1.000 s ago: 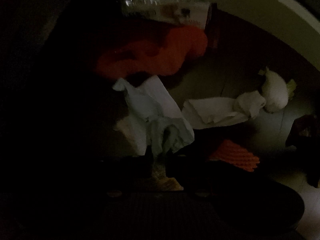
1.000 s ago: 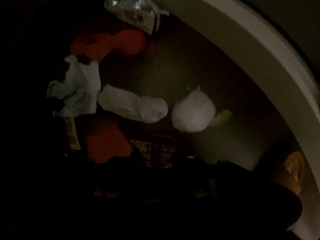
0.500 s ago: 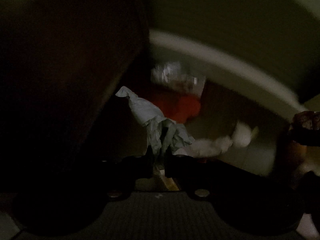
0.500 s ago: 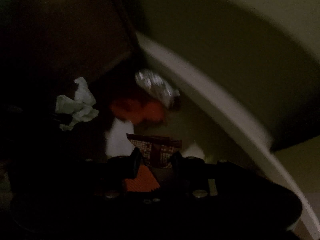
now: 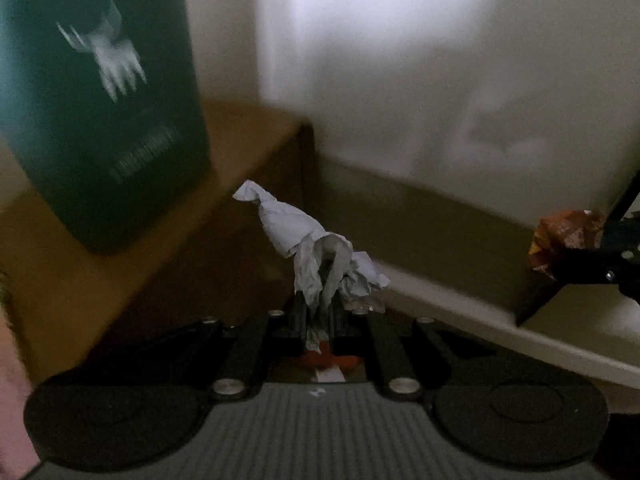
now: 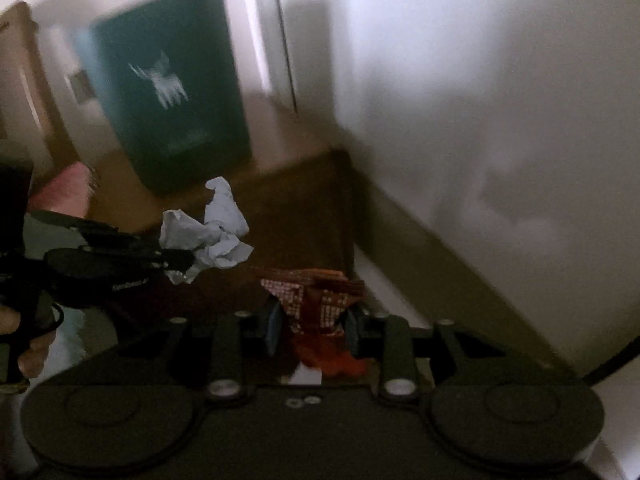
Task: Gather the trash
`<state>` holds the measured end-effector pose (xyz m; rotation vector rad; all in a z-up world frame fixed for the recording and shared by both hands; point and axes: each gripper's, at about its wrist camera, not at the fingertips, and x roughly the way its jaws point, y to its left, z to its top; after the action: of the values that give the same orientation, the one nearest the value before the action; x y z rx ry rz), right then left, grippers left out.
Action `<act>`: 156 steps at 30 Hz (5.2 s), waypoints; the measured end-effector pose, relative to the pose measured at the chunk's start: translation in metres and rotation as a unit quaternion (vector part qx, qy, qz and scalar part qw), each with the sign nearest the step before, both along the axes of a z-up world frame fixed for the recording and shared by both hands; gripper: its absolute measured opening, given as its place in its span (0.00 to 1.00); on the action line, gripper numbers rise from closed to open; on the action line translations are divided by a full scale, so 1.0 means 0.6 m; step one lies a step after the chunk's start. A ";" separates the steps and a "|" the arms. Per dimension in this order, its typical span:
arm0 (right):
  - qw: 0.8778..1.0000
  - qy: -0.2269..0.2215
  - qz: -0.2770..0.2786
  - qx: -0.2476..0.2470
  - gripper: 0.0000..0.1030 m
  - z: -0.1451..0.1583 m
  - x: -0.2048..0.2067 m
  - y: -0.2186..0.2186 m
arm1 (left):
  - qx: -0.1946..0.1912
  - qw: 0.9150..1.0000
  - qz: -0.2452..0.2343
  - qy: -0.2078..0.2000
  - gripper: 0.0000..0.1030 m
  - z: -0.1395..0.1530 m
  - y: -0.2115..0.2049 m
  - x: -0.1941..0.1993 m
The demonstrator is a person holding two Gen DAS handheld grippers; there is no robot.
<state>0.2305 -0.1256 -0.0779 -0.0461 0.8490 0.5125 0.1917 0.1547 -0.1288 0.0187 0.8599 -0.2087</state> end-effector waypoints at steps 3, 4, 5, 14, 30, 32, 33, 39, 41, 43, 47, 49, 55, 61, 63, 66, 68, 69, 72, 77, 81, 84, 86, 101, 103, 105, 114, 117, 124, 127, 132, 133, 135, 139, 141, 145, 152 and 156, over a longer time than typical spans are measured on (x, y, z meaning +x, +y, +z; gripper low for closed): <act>0.999 -0.035 0.006 0.006 0.30 0.063 -0.009 0.007 | -0.009 0.999 0.007 -0.036 0.09 0.062 0.025 -0.025; 0.999 -0.046 0.009 0.008 0.30 0.082 -0.012 0.010 | -0.010 0.999 0.010 -0.049 0.09 0.082 0.036 -0.035; 0.998 -0.061 0.014 0.009 0.30 0.105 -0.015 0.016 | -0.013 0.998 0.011 -0.063 0.09 0.103 0.045 -0.044; 0.989 -0.141 0.040 0.013 0.29 0.227 -0.023 0.079 | -0.029 0.992 0.027 -0.118 0.04 0.207 0.102 -0.057; 0.998 -0.050 0.032 0.000 0.30 0.049 -0.006 0.017 | -0.054 0.984 0.074 0.154 0.05 -0.124 0.073 0.041; 0.999 -0.036 0.033 -0.002 0.30 0.013 0.005 0.000 | -0.045 0.979 0.080 0.184 0.06 -0.174 0.066 0.062; 0.999 -0.028 0.033 -0.003 0.30 -0.007 0.013 -0.009 | -0.041 0.975 0.082 0.200 0.06 -0.201 0.061 0.071; 0.999 0.022 0.039 -0.008 0.30 -0.120 0.052 -0.052 | -0.006 0.957 0.064 0.282 0.06 -0.325 0.024 0.098; 0.999 0.033 0.041 -0.007 0.30 -0.154 0.065 -0.059 | 0.007 0.950 0.051 0.307 0.07 -0.365 0.011 0.107; 0.998 0.043 0.041 -0.007 0.30 -0.187 0.076 -0.066 | 0.018 0.943 0.039 0.329 0.13 -0.405 -0.002 0.120; 0.997 0.061 0.047 -0.004 0.30 -0.249 0.094 -0.074 | 0.038 0.937 0.019 0.347 0.44 -0.478 -0.020 0.131; 0.996 0.073 0.053 -0.004 0.30 -0.282 0.101 -0.074 | 0.042 0.933 0.019 0.358 0.73 -0.507 -0.023 0.132; 0.990 0.127 0.063 0.003 0.30 -0.380 0.116 -0.071 | 0.047 0.903 -0.012 0.426 0.76 -0.613 -0.037 0.135; 0.985 0.154 0.081 -0.005 0.30 -0.447 0.120 -0.057 | 0.063 0.866 -0.051 0.494 0.76 -0.704 -0.050 0.124; 0.983 0.163 0.081 -0.004 0.30 -0.465 0.127 -0.054 | 0.075 0.852 -0.065 0.514 0.76 -0.729 -0.055 0.120; 0.981 0.175 0.080 -0.005 0.30 -0.493 0.133 -0.052 | 0.135 0.813 -0.081 0.560 0.76 -0.775 -0.055 0.112; 0.980 0.183 0.078 -0.003 0.30 -0.508 0.141 -0.047 | 0.170 0.776 -0.045 0.606 0.76 -0.810 -0.037 0.105; 0.979 0.186 0.077 0.000 0.30 -0.515 0.143 -0.046 | 0.175 0.757 -0.016 0.629 0.76 -0.823 -0.023 0.099; 0.978 0.194 0.075 0.012 0.30 -0.526 0.152 -0.043 | 0.203 0.744 0.058 0.634 0.76 -0.847 0.004 0.082; 0.977 0.200 0.075 0.021 0.30 -0.539 0.165 -0.040 | 0.240 0.735 0.132 0.620 0.76 -0.880 0.002 0.036; 0.975 0.207 0.080 0.017 0.30 -0.545 0.168 -0.039 | 0.296 0.713 0.025 0.635 0.76 -0.915 -0.044 -0.018; 0.974 0.213 0.076 0.018 0.30 -0.551 0.171 -0.037 | 0.324 0.683 -0.041 0.653 0.76 -0.937 -0.043 -0.044; 0.974 0.216 0.073 0.019 0.30 -0.554 0.171 -0.035 | 0.338 0.660 -0.062 0.668 0.76 -0.954 -0.027 -0.050; 0.969 0.238 0.056 0.030 0.30 -0.573 0.178 -0.038 | 0.374 0.615 -0.046 0.693 0.76 -1.025 0.010 -0.103; 0.969 0.241 0.056 0.030 0.30 -0.577 0.178 -0.038 | 0.375 0.604 -0.049 0.701 0.76 -1.036 0.011 -0.112; 0.968 0.242 0.058 0.029 0.30 -0.576 0.176 -0.036 | 0.376 0.600 -0.052 0.704 0.76 -1.044 0.009 -0.118; 0.968 0.242 0.063 0.033 0.30 -0.577 0.179 -0.031 | 0.385 0.574 -0.066 0.720 0.76 -1.077 0.012 -0.154; 0.968 0.240 0.064 0.033 0.30 -0.578 0.180 -0.030 | 0.378 0.566 -0.071 0.729 0.76 -1.084 0.014 -0.164; 0.969 0.234 0.064 0.036 0.30 -0.577 0.184 -0.032 | 0.373 0.566 -0.071 0.732 0.24 -1.077 0.039 -0.161; 0.970 0.231 0.061 0.038 0.30 -0.576 0.187 -0.035 | 0.367 0.577 -0.075 0.725 0.04 -1.073 0.038 -0.164; 0.971 0.227 0.057 0.039 0.30 -0.574 0.188 -0.040 | 0.354 0.606 -0.091 0.706 0.01 -1.059 0.033 -0.162; 0.972 0.226 0.055 0.039 0.30 -0.575 0.188 -0.041 | 0.355 0.611 -0.095 0.701 0.01 -1.055 0.032 -0.161; 0.972 0.226 0.053 0.041 0.30 -0.574 0.189 -0.045 | 0.341 0.614 -0.093 0.706 0.01 -1.046 0.039 -0.158; 0.971 0.229 0.052 0.047 0.30 -0.577 0.191 -0.048 | 0.284 0.587 -0.124 0.748 0.01 -1.036 0.044 -0.160; 0.970 0.231 0.054 0.048 0.30 -0.580 0.191 -0.047 | 0.279 0.571 -0.133 0.760 0.03 -1.043 0.048 -0.157; 0.969 0.233 0.058 0.050 0.30 -0.582 0.185 -0.043 | 0.287 0.578 -0.115 0.755 0.55 -1.064 0.059 -0.146; 0.968 0.238 0.060 0.053 0.30 -0.586 0.187 -0.043 | 0.287 0.566 -0.169 0.754 1.00 -1.092 0.087 -0.194; 0.967 0.239 0.068 0.055 0.30 -0.589 0.186 -0.035 | 0.326 0.533 -0.275 0.731 1.00 -1.099 0.066 -0.243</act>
<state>0.3424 -0.1464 -0.4310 0.1281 1.2942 0.7137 0.0458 0.1944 -0.7881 0.9783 2.6258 -0.4998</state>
